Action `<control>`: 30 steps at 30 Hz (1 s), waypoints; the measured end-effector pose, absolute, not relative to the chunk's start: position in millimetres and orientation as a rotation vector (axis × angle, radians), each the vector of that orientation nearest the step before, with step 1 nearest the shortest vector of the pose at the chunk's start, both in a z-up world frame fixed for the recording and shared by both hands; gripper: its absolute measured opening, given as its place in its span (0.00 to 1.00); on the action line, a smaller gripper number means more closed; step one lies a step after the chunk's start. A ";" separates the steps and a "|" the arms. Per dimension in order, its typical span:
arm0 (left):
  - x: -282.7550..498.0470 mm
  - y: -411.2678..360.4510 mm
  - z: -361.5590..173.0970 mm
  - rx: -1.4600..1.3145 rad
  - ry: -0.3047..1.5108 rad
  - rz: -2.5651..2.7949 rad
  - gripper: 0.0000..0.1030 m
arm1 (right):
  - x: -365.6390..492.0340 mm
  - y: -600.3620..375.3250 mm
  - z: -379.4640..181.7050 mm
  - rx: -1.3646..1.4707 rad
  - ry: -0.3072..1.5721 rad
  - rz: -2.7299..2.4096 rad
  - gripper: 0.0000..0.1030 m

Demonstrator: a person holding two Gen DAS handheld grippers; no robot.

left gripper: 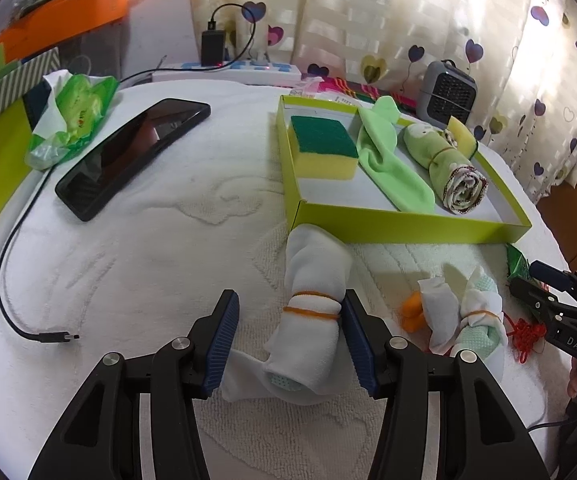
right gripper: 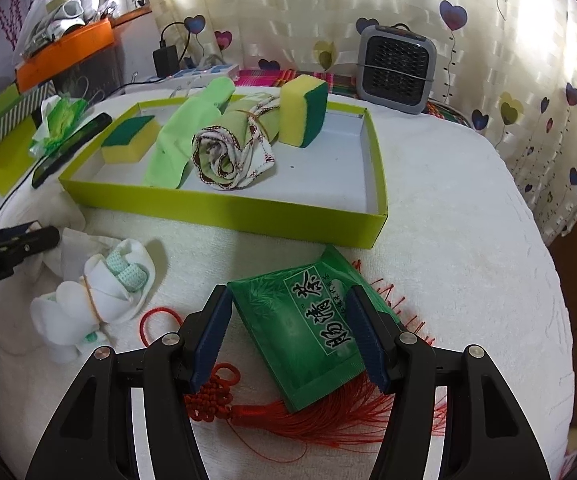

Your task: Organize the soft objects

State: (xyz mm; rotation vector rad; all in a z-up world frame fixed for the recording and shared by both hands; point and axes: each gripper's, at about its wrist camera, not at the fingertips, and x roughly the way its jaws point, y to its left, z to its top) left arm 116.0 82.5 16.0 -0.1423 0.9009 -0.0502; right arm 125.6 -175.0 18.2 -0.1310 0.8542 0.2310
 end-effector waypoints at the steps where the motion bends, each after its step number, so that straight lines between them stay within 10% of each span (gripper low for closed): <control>1: 116.0 82.5 16.1 -0.141 0.901 -0.050 0.50 | 125.6 -175.6 17.9 -0.129 0.854 0.232 0.58; 16: 116.3 81.9 16.1 -0.135 0.897 -0.046 0.50 | 121.0 -179.6 15.9 -0.114 0.852 0.229 0.56; 30: 115.6 82.3 15.9 -0.142 0.895 -0.048 0.50 | 117.2 -185.3 22.9 -0.046 0.808 0.256 0.20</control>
